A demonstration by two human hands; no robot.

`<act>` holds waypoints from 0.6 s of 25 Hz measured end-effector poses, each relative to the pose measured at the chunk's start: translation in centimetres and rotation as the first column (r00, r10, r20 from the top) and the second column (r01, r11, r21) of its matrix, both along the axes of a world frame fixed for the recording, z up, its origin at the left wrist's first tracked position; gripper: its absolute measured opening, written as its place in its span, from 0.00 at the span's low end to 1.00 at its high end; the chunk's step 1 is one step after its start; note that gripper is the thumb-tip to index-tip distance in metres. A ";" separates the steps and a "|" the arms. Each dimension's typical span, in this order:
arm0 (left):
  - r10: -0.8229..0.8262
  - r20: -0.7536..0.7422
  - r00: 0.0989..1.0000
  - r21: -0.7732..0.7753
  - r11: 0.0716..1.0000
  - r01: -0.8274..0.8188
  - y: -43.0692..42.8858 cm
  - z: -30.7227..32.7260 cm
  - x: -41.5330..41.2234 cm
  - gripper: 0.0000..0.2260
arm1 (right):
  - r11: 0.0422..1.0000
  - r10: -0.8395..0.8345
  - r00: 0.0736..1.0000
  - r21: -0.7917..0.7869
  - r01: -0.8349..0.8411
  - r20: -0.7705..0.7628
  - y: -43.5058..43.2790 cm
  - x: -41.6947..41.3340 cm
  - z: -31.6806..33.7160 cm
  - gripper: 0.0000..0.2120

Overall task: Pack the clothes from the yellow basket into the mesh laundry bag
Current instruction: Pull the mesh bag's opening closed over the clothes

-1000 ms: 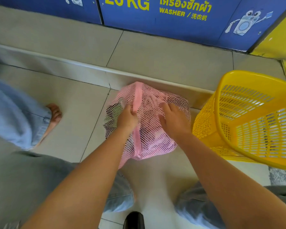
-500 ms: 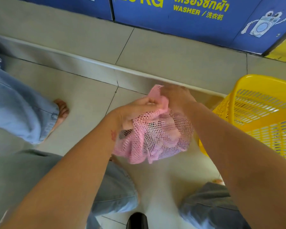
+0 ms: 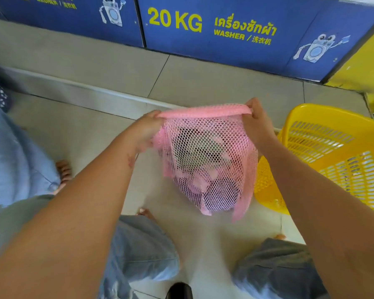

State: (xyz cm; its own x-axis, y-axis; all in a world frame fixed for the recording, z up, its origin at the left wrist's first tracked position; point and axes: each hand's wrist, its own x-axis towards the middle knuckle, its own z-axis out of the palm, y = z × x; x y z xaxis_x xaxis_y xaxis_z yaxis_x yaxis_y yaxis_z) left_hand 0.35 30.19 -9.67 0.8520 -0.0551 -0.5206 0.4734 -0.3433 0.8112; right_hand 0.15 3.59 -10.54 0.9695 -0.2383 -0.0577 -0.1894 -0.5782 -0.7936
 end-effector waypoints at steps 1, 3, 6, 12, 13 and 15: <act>0.163 0.024 0.986 -0.221 0.963 -0.154 -0.8 1.4 -0.1 0.17 | 1.000 -0.016 0.999 -0.010 0.016 0.032 -0.1 -0.1 1.0 0.06; 0.283 0.078 0.956 -0.501 0.840 -0.208 -2.8 4.0 0.5 0.13 | 0.997 -0.072 0.989 0.040 0.068 0.125 0.1 -0.1 3.3 0.05; 0.346 0.125 0.930 -0.610 0.766 -0.203 -4.9 6.1 1.9 0.08 | 0.983 -0.163 0.965 0.120 0.140 0.205 -0.3 0.2 5.5 0.09; 0.215 0.081 0.973 -0.082 0.975 -0.208 -2.2 0.3 2.0 0.11 | 0.991 -0.083 0.979 -0.115 0.063 -0.186 -1.5 -1.5 0.4 0.16; 0.210 0.000 0.978 -0.011 0.978 -0.210 -1.2 -1.3 1.9 0.15 | 0.991 -0.080 0.972 -0.127 0.053 -0.220 -1.4 -1.9 -0.8 0.19; 0.224 -0.146 0.964 0.095 0.973 -0.211 0.7 -5.4 2.0 0.33 | 0.994 -0.047 0.946 -0.108 0.012 -0.320 -1.0 -2.5 -2.4 0.30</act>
